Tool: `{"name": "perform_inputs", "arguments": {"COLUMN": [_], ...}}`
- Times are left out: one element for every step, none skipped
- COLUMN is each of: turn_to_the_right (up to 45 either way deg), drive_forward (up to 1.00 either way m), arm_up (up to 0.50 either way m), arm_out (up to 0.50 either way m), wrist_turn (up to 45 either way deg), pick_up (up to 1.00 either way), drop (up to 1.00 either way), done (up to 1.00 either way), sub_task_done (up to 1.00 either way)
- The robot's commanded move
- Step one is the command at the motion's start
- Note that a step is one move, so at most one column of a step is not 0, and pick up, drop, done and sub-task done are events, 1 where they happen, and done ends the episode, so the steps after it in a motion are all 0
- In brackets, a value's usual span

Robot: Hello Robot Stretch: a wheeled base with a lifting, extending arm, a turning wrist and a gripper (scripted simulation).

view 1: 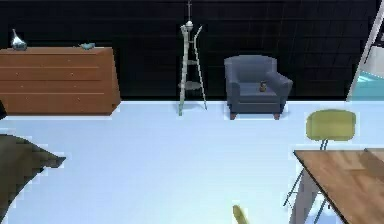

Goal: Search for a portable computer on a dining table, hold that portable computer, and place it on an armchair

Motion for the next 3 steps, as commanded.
{"name": "perform_inputs", "arguments": {"turn_to_the_right": [-45.0, -21.0, 0.0], "drive_forward": [0.0, 0.0, 0.45], "arm_up": [0.0, 0.0, 0.0], "arm_out": [0.0, 0.0, 0.0], "wrist_turn": [0.0, 0.0, 0.0], "pick_up": [0.0, 0.0, 0.0], "drop": [0.0, 0.0, 0.0], "done": [0.0, 0.0, 0.0], "sub_task_done": [0.0, 0.0, 0.0]}}
